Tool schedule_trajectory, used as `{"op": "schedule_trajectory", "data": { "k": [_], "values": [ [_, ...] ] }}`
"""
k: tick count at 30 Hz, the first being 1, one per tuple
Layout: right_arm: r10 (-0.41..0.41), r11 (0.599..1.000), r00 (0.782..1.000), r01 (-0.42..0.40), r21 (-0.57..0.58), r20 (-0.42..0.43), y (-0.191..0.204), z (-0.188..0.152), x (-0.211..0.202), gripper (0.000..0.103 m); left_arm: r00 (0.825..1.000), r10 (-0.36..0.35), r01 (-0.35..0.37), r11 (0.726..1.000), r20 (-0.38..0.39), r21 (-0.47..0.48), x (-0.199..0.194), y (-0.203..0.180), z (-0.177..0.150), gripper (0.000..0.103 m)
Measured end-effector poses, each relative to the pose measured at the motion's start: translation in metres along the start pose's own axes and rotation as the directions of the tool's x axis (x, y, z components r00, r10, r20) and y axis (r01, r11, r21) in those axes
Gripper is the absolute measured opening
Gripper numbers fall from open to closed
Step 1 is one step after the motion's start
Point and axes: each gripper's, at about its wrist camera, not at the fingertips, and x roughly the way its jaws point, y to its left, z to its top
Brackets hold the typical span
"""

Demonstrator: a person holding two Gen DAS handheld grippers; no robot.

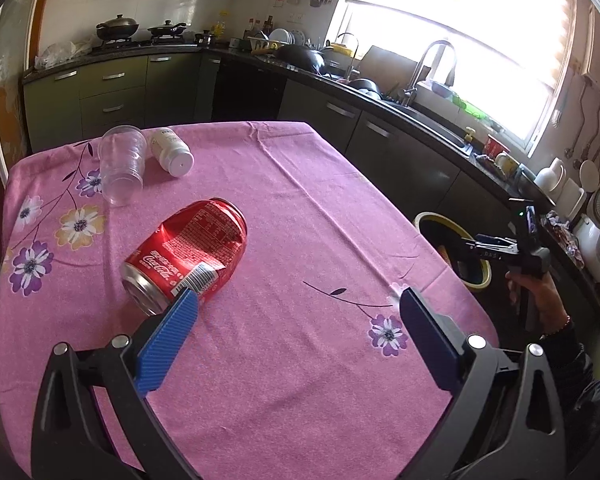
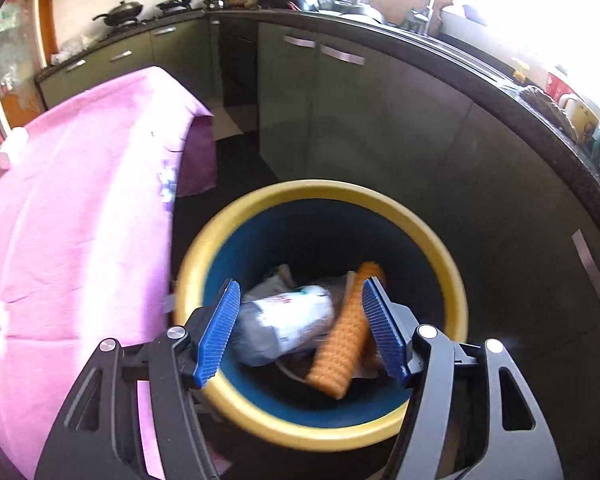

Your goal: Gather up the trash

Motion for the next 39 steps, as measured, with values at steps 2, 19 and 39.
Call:
{"op": "schedule_trajectory", "data": {
  "k": [2, 19, 39],
  "values": [
    [0.03, 0.999, 0.999, -0.03, -0.015, 0.016, 0.018, -0.002, -0.011, 0.064, 1.0, 0.009, -0.009, 1.0, -0.021, 0.021, 0.002, 0.009, 0.005, 0.096],
    [0.096, 0.994, 0.995, -0.096, -0.06, -0.004, 0.076, -0.002, -0.023, 0.066, 0.934, 0.145, -0.05, 0.957, -0.327, 0.284, 0.086, 0.053, 0.051, 0.096],
    [0.141, 0.989, 0.989, -0.143, -0.032, -0.053, 0.07, -0.012, -0.005, 0.067, 0.826, 0.257, -0.048, 0.919, -0.501, 0.391, 0.131, 0.044, 0.039, 0.084]
  ]
}}
